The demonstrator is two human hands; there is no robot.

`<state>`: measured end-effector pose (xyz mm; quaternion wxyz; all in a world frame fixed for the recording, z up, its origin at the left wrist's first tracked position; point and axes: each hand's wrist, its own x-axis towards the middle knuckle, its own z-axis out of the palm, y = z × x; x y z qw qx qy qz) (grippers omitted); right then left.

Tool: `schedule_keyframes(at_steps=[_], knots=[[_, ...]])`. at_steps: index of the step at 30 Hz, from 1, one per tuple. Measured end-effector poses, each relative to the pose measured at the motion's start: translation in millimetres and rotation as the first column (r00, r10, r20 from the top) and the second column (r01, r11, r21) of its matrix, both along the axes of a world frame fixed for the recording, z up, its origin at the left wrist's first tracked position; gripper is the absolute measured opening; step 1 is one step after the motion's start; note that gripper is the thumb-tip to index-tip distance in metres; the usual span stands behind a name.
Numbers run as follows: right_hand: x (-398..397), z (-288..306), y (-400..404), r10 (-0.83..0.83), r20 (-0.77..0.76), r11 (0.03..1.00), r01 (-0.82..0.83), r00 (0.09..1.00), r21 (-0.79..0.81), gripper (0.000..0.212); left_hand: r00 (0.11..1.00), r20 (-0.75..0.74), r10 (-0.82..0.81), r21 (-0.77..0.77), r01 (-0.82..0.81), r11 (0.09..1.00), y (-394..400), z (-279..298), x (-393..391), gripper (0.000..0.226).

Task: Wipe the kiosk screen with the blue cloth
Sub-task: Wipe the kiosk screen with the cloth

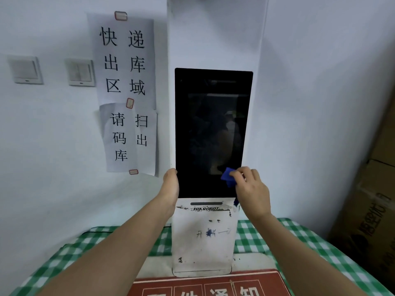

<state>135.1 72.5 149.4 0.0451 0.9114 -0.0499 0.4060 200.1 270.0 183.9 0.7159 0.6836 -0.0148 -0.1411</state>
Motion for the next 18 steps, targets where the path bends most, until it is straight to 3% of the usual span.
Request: schedule_keyframes(at_steps=[3,9,13,16,18], knots=[[10,0,5,-0.051,0.071,0.999,0.050,0.996,0.016,0.056,1.000,-0.017,-0.007,0.017,0.007,1.000,0,0,-2,0.041],[7,-45,5,-0.090,-0.145,0.993,0.100,0.985,0.063,0.073,0.999,0.008,-0.039,0.073,0.038,0.997,10,1,0,0.025],[0,-55,8,-0.104,-0.351,0.987,0.141,0.930,0.081,0.050,0.997,0.010,-0.079,0.143,0.077,0.987,14,-3,-5,0.056],[-8,-52,11,-0.094,-0.501,0.990,0.132,0.860,0.040,0.037,0.992,-0.065,-0.105,0.248,0.118,0.962,17,0,-17,0.058],[-13,-43,15,-0.058,-0.492,0.988,0.121,0.869,0.098,0.033,0.976,-0.122,-0.180,0.347,0.212,0.913,21,4,-28,0.053]])
